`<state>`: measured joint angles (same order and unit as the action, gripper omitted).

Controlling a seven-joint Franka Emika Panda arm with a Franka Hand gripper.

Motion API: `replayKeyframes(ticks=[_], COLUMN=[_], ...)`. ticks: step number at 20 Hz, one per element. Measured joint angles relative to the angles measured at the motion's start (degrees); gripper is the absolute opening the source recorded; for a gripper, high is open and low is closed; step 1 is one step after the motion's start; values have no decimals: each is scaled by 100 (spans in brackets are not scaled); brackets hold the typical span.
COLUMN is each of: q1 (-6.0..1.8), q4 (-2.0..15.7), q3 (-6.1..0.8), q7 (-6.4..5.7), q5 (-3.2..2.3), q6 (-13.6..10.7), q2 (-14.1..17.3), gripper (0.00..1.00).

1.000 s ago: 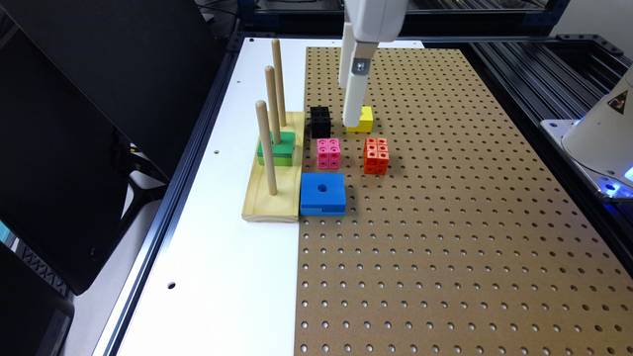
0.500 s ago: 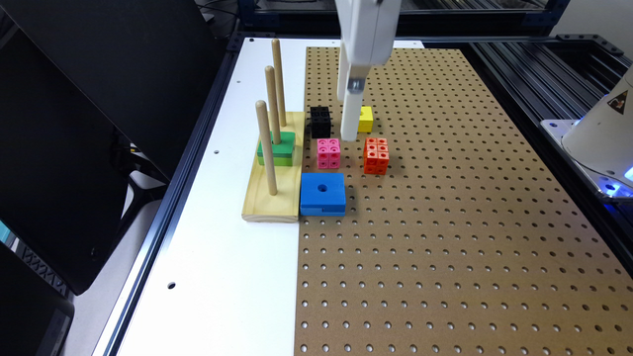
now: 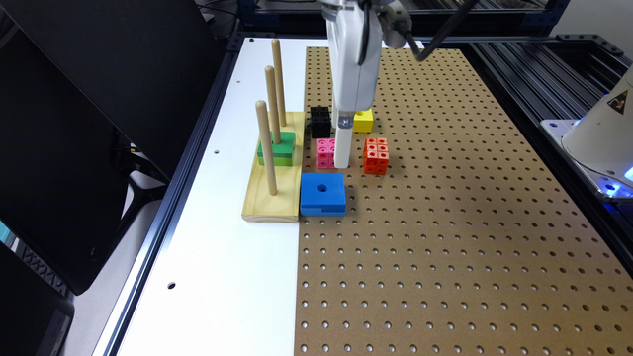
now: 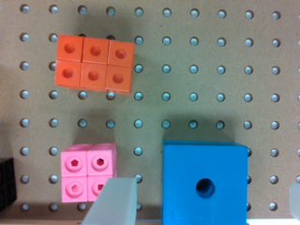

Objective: Pick up blue block.

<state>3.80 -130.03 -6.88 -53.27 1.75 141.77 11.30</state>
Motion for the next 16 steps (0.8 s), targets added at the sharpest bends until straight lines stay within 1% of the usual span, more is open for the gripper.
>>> replayKeyframes(ticks=[3, 8, 16], q1=[0, 12, 14], q4=[2, 56, 85], q3=[1, -7, -19], q7=[0, 0, 0], q5=[0, 0, 0], q6=[81, 86, 108], q2=[70, 71, 105], gripper=[100, 100, 100])
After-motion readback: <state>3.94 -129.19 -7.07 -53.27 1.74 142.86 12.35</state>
